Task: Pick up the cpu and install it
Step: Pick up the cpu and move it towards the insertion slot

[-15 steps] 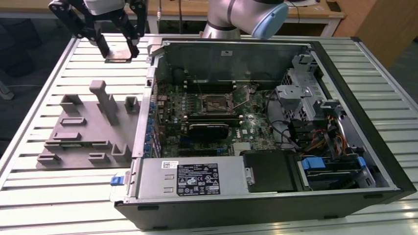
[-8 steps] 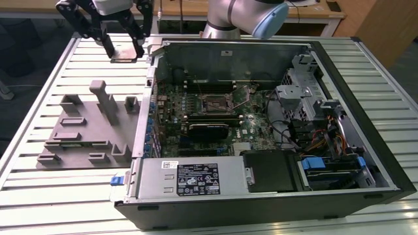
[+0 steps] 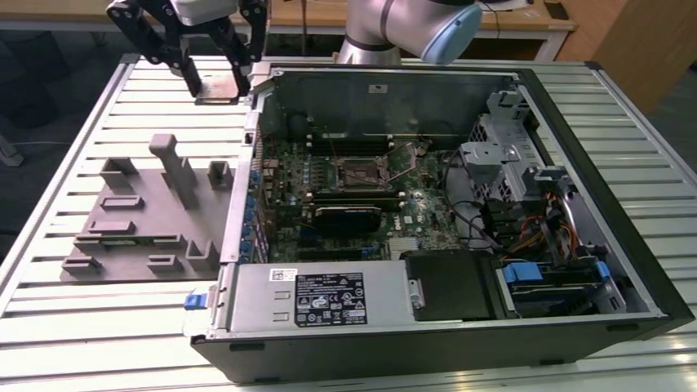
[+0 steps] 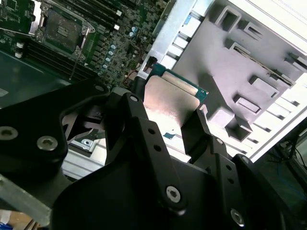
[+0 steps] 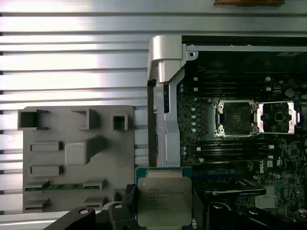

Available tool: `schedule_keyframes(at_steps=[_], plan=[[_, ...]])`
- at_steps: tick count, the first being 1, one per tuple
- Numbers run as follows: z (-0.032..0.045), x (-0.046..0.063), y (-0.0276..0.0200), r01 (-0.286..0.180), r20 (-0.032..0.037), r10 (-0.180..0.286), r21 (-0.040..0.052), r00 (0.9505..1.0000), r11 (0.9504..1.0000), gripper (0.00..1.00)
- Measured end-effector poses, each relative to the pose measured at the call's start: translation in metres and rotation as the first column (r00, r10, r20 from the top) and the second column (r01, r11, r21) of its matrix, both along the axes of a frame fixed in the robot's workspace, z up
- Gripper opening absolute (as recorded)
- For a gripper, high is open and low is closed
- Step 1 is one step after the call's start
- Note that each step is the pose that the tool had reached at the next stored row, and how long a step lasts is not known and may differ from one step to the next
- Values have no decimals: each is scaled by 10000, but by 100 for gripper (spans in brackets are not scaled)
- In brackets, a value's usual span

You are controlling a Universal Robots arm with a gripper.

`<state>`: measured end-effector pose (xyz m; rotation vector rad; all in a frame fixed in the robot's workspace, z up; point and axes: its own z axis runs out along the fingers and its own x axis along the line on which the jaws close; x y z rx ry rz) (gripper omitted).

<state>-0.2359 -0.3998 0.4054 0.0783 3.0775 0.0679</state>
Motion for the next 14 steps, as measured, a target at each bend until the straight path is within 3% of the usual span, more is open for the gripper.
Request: schedule_keyframes(at_steps=[14], plan=[[0,214,1,0,0,0,0,10000,10000,55]])
